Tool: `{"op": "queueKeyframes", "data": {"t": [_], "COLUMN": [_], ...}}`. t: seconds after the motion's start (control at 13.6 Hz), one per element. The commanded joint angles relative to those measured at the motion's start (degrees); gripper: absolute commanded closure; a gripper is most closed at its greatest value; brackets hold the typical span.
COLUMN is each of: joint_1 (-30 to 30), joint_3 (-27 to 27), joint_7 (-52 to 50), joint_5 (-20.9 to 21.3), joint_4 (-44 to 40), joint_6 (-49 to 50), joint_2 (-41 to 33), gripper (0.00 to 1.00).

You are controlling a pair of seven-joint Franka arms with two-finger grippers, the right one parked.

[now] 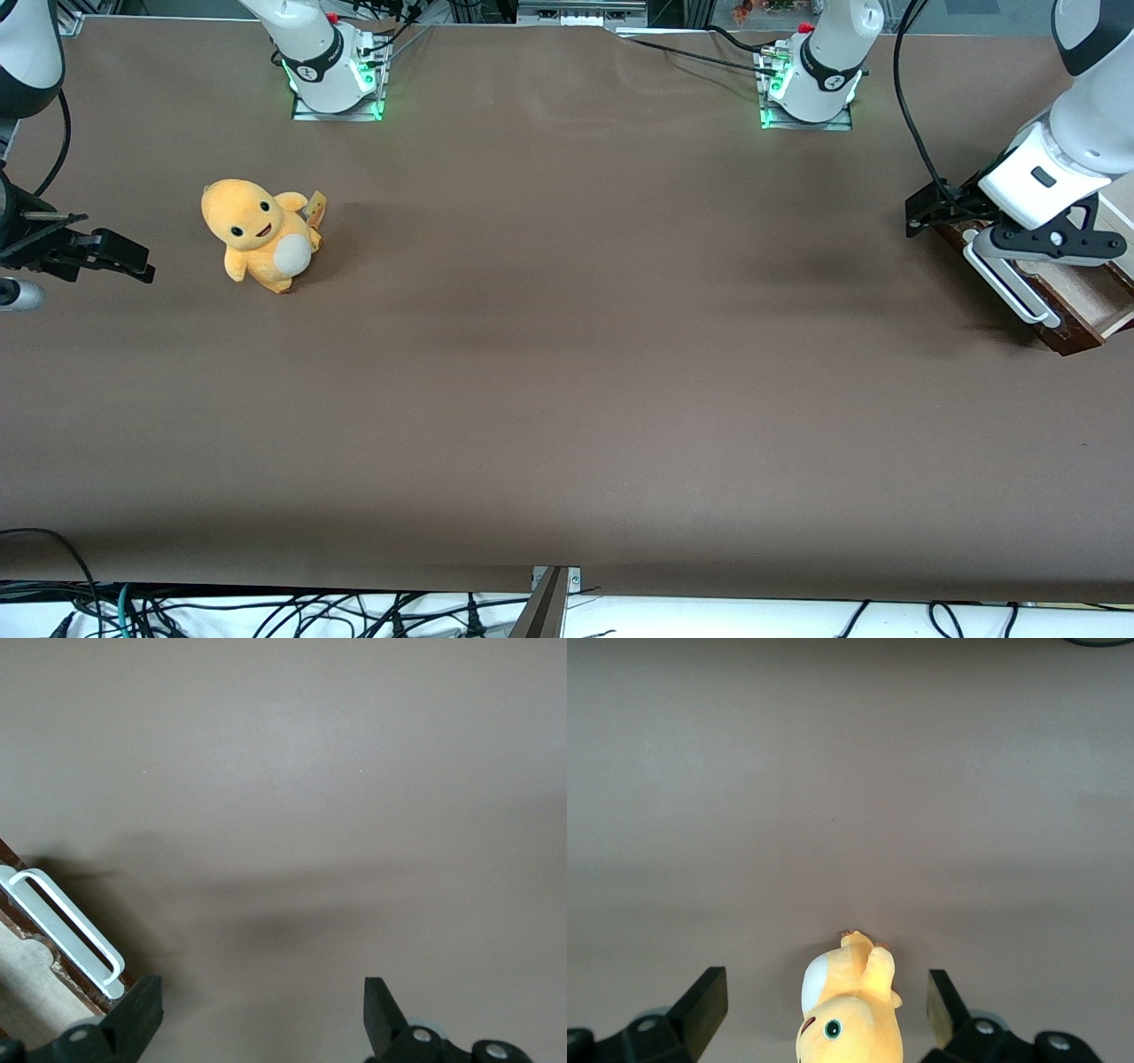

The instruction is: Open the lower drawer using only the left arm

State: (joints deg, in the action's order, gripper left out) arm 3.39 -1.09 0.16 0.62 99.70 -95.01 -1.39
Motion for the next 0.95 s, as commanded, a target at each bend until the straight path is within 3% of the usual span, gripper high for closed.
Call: {"op": "queueKeyframes", "data": {"t": [0.0, 0.88], "joint_1": [1.1, 1.1], "joint_3": [0.7, -0.1], "joint_7": [0.8, 0.7], "joint_5": [-0.1, 0.0], "joint_4": [1.0, -1.3], "joint_6": [-1.0, 0.6], "joint_2": [-1.1, -0.1], "gripper": [0.0, 0.0]}}
